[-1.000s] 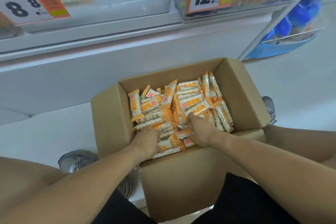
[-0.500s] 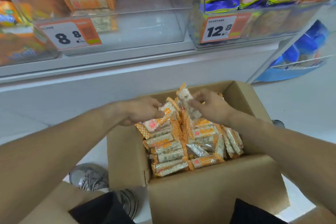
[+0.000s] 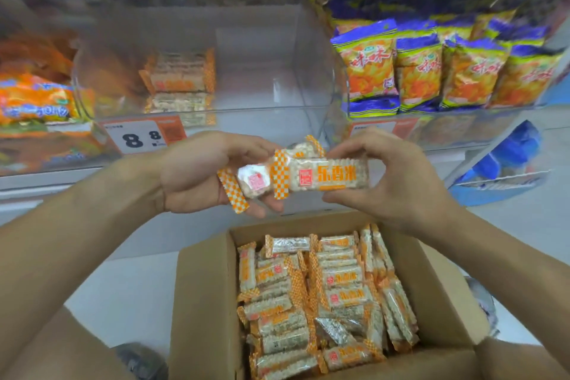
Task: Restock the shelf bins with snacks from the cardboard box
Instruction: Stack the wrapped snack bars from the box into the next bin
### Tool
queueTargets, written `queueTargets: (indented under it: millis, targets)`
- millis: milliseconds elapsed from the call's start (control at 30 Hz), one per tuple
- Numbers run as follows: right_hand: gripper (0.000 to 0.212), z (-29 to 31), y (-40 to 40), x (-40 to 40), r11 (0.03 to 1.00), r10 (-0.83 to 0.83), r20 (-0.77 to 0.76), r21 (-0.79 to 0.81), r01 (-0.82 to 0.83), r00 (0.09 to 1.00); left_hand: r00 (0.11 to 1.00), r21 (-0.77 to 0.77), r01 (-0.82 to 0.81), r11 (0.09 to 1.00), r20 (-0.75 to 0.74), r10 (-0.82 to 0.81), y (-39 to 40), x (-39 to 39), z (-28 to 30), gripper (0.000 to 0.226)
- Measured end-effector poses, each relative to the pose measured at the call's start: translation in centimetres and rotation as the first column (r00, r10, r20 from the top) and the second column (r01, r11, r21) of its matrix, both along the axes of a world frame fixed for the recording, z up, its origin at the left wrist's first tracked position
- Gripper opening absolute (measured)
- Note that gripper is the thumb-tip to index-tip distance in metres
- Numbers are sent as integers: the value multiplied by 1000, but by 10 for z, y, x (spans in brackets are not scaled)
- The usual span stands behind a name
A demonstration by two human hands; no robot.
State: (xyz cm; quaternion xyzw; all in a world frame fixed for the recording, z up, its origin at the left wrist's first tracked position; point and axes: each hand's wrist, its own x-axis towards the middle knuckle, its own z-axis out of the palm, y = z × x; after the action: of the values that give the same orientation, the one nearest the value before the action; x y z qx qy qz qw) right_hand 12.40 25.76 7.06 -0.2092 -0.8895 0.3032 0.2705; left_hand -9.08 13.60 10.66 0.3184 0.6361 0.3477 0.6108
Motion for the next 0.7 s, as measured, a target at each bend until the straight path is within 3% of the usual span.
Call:
queueTargets:
  millis: [67,100,333,433,533,600,700]
  targets:
    - [47,-4,-1,1,1000,27,-10,14,-27,1000,967,30,-61,998,250,51,-6,-7,-5,45]
    - [45,-5,-3,0,999,45,-6,26,-45,999,958,32,-30,999,288,19,-11,-8,-8,51]
    - [46,-17,-24,-19,978,190,30,77,-191,981,963,61,256,965,-107,-248,-12,8,-15,56]
    - [46,-16,-21,-21,968,244,118,-93,-234,963,937,19,289,957,-211,-279,-15,2,-11,50]
    - [39,-11,-19,-24,943,275,156,-236,-235,949,941,100,264,959,-243,-234,-23,-7,-6,44]
    - [44,-7,-20,-28,919,283,137,-321,-227,949,910,179,240,954,-383,-157,-28,-14,-3,43]
    - [46,5,-20,-38,940,243,102,-268,-209,965,918,335,130,933,-397,15,-38,-23,0,49]
